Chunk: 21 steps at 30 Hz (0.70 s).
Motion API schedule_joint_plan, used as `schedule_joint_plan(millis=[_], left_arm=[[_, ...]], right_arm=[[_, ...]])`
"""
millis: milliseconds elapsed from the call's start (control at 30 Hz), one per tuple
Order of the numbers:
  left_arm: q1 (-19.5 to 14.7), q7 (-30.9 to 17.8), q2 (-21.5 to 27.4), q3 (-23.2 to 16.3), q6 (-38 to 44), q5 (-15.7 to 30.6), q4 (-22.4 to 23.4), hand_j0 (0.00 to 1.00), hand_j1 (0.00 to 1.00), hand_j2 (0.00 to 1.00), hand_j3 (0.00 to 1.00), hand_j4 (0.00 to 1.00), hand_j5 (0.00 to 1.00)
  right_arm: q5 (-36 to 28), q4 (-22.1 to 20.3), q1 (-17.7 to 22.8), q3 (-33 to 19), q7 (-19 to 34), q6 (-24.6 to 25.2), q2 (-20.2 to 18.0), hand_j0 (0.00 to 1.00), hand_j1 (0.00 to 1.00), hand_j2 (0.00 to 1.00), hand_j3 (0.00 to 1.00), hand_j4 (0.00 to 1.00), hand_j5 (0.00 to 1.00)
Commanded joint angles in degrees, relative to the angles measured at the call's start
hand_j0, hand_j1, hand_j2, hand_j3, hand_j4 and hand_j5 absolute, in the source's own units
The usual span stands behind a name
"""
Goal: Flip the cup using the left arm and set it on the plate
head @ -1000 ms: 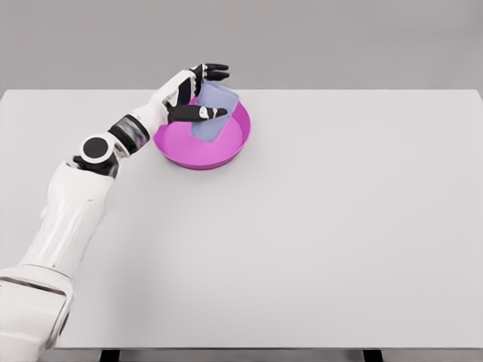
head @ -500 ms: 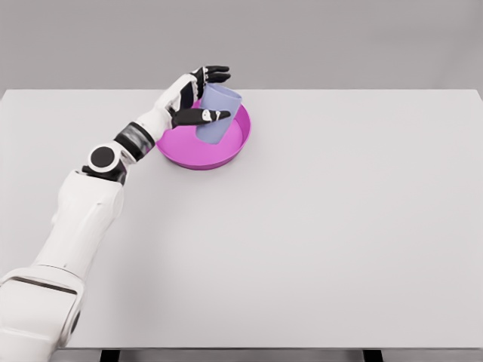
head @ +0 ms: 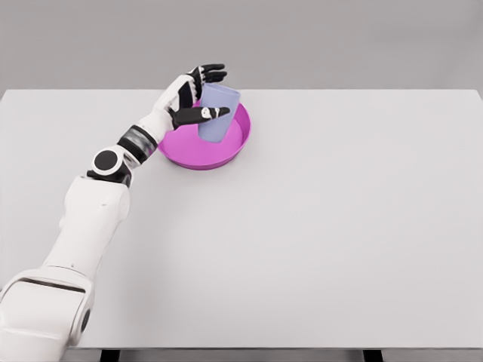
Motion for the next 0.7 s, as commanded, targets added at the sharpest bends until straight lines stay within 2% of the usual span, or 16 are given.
schedule_joint_plan(millis=[0, 233, 500, 667], left_arm=[[0.0, 0.0, -0.8, 1.0, 0.1, 0.4, 1.3, 0.79, 0.79, 0.79, 0.79, 0.79, 0.79], [0.0, -0.1, -1.0, 1.6, -2.6, -0.2, 1.5, 0.81, 0.81, 0.81, 0.81, 0.81, 0.81], [0.0, -0.1, -1.0, 1.6, -2.2, -0.2, 1.6, 0.81, 0.81, 0.81, 0.81, 0.81, 0.81], [0.0, 0.0, -1.0, 1.6, -2.5, 0.2, 1.6, 0.88, 0.88, 0.88, 0.88, 0.88, 0.88]], right_arm=[[0.0, 0.0, 0.0, 0.0, 0.0, 0.0, 0.0, 1.0, 1.0, 1.0, 1.0, 1.0, 1.0], [0.0, 0.0, 0.0, 0.0, 0.0, 0.0, 0.0, 1.0, 1.0, 1.0, 1.0, 1.0, 1.0], [0.0, 0.0, 0.1, 0.0, 0.0, 0.0, 0.0, 1.0, 1.0, 1.0, 1.0, 1.0, 1.0], [0.0, 0.0, 0.0, 0.0, 0.0, 0.0, 0.0, 1.0, 1.0, 1.0, 1.0, 1.0, 1.0]])
